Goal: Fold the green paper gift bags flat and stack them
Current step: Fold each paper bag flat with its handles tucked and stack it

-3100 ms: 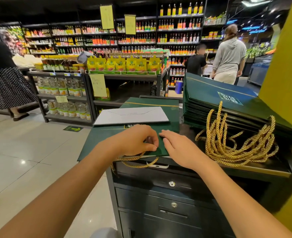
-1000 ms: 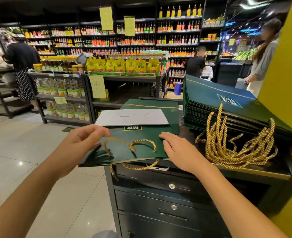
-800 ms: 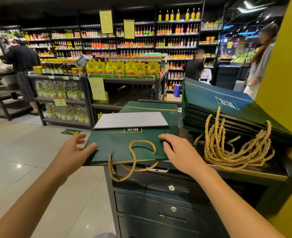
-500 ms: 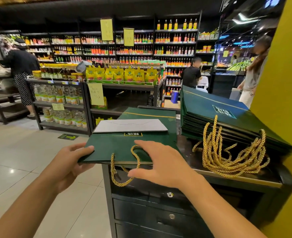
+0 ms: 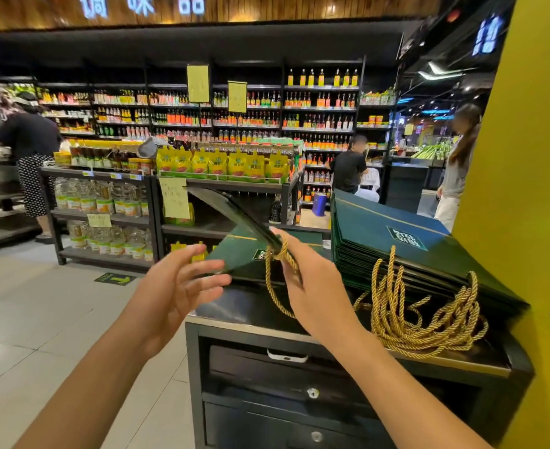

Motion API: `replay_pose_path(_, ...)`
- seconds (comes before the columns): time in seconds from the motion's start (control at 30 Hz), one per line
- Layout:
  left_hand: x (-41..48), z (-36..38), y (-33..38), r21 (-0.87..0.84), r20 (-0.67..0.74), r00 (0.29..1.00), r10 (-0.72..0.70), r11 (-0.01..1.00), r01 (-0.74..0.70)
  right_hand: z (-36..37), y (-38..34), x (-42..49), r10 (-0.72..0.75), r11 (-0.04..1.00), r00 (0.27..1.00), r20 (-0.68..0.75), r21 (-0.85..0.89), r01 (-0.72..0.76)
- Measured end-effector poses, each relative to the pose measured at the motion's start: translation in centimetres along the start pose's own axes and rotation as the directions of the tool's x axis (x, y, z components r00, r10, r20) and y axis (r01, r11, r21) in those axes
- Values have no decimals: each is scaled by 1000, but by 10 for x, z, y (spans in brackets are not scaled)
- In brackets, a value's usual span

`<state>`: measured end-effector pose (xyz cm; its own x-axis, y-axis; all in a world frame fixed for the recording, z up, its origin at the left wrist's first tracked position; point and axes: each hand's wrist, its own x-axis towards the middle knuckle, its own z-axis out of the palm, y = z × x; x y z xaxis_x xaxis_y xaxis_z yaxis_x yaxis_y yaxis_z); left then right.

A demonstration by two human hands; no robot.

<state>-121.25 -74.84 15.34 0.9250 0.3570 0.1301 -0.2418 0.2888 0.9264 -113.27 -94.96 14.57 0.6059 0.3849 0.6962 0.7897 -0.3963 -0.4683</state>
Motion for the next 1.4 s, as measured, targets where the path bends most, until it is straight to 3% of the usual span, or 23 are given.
replay_pose_path(0.1, 4, 6, -25, 50, -16, 994, -106, 993, 107, -11, -7, 7, 149, 956, 981, -128, 271, -110)
replay_pose_path(0.23, 1, 13, -51, 13, 1, 969, -248, 969, 248, -13, -20, 11, 465, 641, 879, -105, 724, -253)
replay_pose_path(0.33, -5, 18, -55, 27, 117, 972, -205, 979, 203, 0, -25, 14, 588, 414, 809, -2, 860, -299)
replay_pose_path(0.43, -4, 15, -57, -90, 75, 991, -113, 989, 120, 9, -26, 13, 606, 316, 795, 35, 906, -281)
replay_pose_path(0.57, 2, -1, -52, -181, -21, 1000, 23, 983, -26, 7, -19, 4, 519, 427, 851, 73, 841, -332)
replay_pose_path(0.7, 10, -29, -41, -82, -123, 989, 83, 992, -94, 2, -7, -8, 414, 542, 886, 208, 726, -423)
replay_pose_path(0.87, 18, -63, -35, 92, -245, 967, 70, 995, -49, -3, 8, -28, 421, 490, 817, 394, 659, -571)
replay_pose_path(1.07, 26, -77, -50, 225, -291, 957, 1, 972, 68, 3, 25, -42, 569, 398, 691, 446, 586, -706)
replay_pose_path(1.13, 29, -80, -54, 282, -308, 951, -13, 954, 104, 2, 33, -45, 636, 407, 641, 430, 519, -752)
replay_pose_path(1.2, 34, -83, -57, 331, -311, 950, -24, 934, 131, -1, 41, -45, 679, 493, 624, 387, 389, -778)
replay_pose_path(1.23, 35, -83, -57, 349, -314, 949, -30, 926, 145, -3, 43, -46, 679, 581, 647, 346, 285, -762)
replay_pose_path(1.3, 39, -81, -58, 385, -333, 942, -30, 908, 165, -6, 49, -46, 586, 786, 782, 212, 85, -613)
replay_pose_path(1.37, 43, -77, -58, 442, -343, 939, 4, 883, 158, -3, 55, -43, 364, 930, 929, 62, -78, -359)
replay_pose_path(1.4, 46, -75, -58, 485, -346, 938, 32, 862, 149, 0, 59, -40, 247, 959, 969, 21, -150, -241)
